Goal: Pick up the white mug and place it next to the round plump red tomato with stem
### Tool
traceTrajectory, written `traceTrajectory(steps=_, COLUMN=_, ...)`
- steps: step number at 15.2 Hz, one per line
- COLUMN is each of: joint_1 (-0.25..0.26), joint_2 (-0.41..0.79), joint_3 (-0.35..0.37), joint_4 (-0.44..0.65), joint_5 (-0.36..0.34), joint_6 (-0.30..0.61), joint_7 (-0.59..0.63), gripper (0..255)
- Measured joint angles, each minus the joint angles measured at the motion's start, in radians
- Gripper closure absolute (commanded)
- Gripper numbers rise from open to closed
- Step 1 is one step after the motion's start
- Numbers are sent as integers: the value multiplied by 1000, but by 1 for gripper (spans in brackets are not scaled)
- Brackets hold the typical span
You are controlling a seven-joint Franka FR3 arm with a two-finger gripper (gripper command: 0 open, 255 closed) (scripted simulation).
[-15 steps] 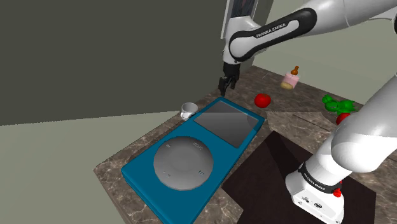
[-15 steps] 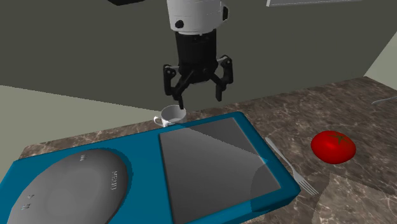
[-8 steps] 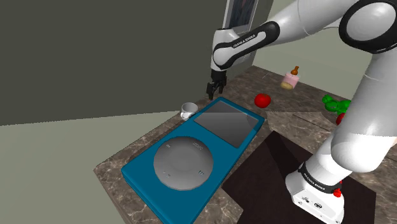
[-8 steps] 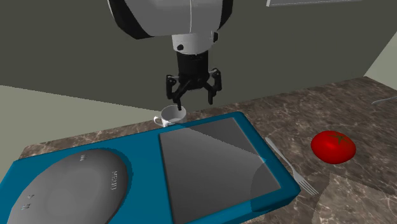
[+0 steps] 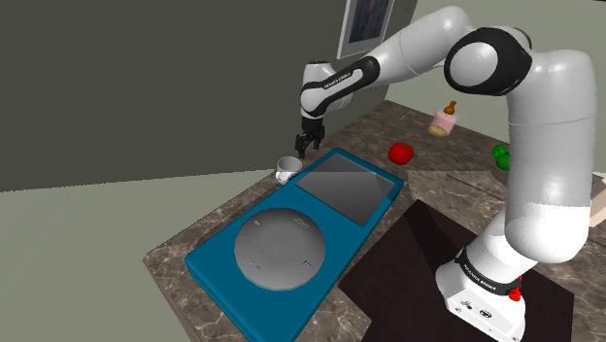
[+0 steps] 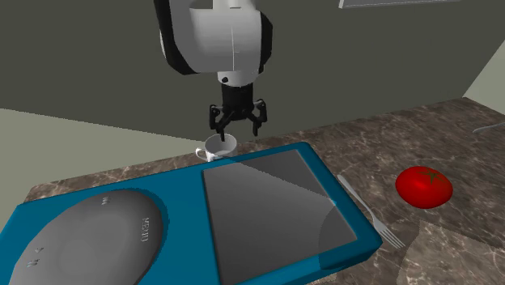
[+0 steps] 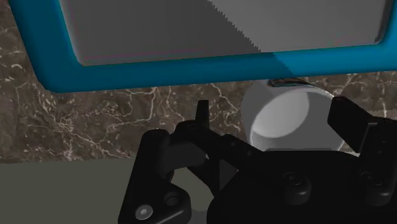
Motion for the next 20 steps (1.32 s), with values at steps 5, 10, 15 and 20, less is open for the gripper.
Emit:
traceTrajectory(steps=5, joint_1=-7, joint_2=204, joint_3=10, joint_4=238, joint_5=16, joint_6=-36, joint_7=-13, gripper=0)
traceTrajectory(steps=10, joint_1=-6, joint_2=267, joint_3=12, joint_4=272, joint_5=18, joint_6=-8, joint_7=-14, gripper=0)
traceTrajectory(steps=15, joint_1=-4, joint_2=298, joint_3=12, joint_4=276, joint_5=18, joint_6=20, joint_7=-13, gripper=0)
traceTrajectory(steps=20, joint_1=-4, joint_2=300, joint_3=12, joint_4=277, joint_5=18, joint_6=21, joint_7=-13, gripper=255)
